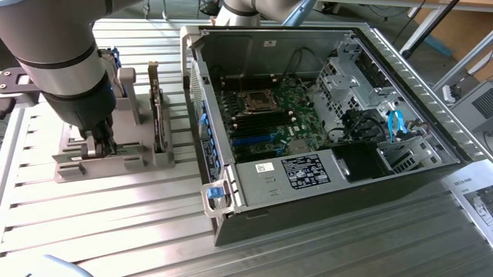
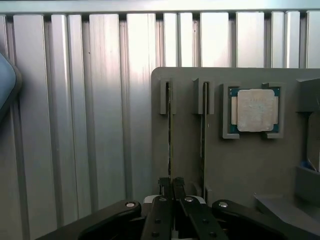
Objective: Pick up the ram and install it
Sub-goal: 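Pick up the ram and move it above insertion slot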
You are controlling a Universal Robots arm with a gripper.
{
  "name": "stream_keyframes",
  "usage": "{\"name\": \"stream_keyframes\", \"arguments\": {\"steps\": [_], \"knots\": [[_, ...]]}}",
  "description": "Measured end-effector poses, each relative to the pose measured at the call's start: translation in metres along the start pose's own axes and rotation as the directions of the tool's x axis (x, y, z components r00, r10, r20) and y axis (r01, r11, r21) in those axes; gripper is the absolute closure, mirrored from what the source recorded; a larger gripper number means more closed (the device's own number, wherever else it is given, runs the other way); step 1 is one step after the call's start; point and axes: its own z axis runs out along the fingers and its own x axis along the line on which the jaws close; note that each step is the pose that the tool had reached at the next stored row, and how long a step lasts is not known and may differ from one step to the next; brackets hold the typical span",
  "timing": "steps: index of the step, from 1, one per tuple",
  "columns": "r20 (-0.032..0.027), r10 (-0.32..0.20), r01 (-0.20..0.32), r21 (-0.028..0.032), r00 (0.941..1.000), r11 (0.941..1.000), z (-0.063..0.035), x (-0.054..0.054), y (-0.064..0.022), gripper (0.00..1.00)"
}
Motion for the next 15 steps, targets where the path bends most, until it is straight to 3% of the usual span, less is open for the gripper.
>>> {"name": "stream_keyframes", "arguments": {"steps": [15], "knots": [[0.0,0.0,0.0,0.0,1.0,1.0,-0.0254,-0.001,-0.0004,0.88]]}}
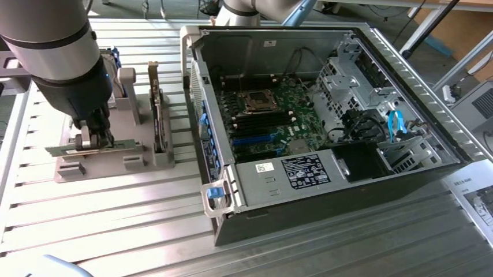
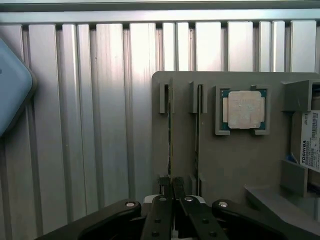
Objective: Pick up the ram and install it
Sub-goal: 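Pick up the ram and move it above insertion slot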
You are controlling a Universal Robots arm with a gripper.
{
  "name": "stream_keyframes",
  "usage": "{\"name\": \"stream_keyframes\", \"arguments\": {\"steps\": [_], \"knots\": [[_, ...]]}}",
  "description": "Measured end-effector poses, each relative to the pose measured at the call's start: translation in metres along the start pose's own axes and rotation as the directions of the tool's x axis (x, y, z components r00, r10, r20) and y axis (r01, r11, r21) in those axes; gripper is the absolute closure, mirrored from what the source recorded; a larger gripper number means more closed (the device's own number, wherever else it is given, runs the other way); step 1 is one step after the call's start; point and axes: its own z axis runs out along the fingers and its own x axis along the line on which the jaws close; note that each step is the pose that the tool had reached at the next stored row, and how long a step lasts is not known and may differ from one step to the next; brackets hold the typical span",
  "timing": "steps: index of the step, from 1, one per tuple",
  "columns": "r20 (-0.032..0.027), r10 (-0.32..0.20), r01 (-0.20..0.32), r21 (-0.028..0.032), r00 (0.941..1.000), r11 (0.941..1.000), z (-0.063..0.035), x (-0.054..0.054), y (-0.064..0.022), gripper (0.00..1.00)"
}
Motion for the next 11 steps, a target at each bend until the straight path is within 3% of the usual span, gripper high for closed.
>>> {"name": "stream_keyframes", "arguments": {"steps": [11], "knots": [[0.0,0.0,0.0,-0.0001,1.0,1.0,-0.0266,-0.001,-0.0003,0.88]]}}
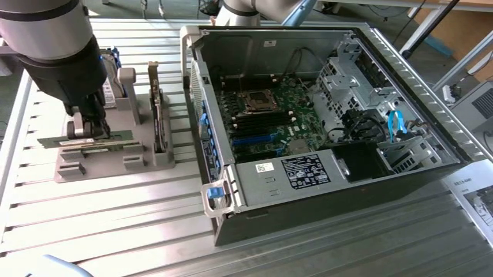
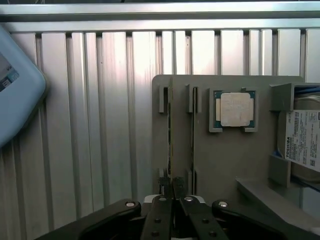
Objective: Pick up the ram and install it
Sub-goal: 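Pick up the ram and move it above insertion slot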
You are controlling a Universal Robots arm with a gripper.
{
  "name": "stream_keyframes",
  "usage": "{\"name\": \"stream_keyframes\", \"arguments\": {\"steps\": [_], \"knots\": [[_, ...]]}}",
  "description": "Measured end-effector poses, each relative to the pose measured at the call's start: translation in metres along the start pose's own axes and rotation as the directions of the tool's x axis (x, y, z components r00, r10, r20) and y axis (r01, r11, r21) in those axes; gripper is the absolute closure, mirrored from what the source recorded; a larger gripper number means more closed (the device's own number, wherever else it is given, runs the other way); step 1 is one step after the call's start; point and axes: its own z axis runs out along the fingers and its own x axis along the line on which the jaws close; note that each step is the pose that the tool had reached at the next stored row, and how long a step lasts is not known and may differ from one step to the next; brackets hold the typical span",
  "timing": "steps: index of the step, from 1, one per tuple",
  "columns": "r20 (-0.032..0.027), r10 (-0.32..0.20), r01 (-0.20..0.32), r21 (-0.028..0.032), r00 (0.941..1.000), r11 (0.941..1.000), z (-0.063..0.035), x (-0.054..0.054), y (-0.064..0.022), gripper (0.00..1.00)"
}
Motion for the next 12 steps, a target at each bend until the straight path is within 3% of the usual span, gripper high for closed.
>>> {"name": "stream_keyframes", "arguments": {"steps": [12], "knots": [[0.0,0.0,0.0,-0.0001,1.0,1.0,-0.0303,-0.001,-0.0005,0.88]]}}
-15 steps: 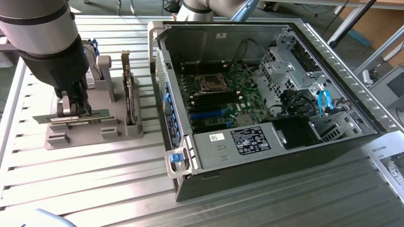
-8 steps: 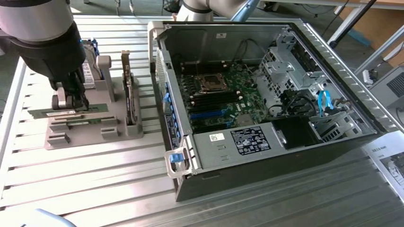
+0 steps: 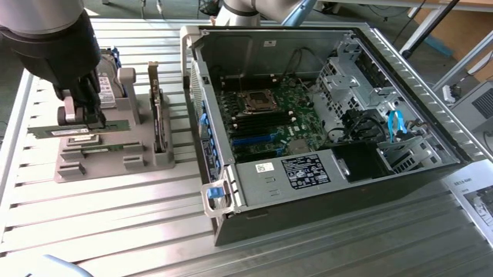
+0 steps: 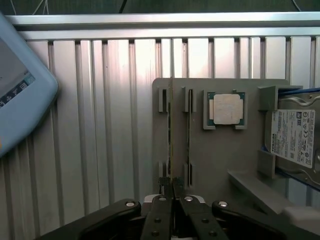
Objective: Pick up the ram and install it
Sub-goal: 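Pick up the ram and move it above insertion slot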
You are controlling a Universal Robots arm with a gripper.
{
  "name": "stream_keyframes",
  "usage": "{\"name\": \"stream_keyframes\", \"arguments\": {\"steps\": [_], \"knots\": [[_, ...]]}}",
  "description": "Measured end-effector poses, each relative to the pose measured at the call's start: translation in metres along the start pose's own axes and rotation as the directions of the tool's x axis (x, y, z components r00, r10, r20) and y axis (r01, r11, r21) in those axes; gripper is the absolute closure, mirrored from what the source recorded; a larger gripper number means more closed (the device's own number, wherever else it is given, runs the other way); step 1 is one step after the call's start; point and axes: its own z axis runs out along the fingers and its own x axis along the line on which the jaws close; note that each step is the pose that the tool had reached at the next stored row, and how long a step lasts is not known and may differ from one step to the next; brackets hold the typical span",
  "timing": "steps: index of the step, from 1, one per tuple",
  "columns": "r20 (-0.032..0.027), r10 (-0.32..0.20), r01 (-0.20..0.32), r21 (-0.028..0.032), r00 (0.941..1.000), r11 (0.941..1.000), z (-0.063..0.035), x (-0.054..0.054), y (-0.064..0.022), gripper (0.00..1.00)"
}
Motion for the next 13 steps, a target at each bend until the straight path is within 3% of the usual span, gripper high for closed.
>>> {"name": "stream_keyframes", "arguments": {"steps": [13], "knots": [[0.0,0.0,0.0,0.0,1.0,1.0,-0.0228,-0.001,-0.0005,0.88]]}}
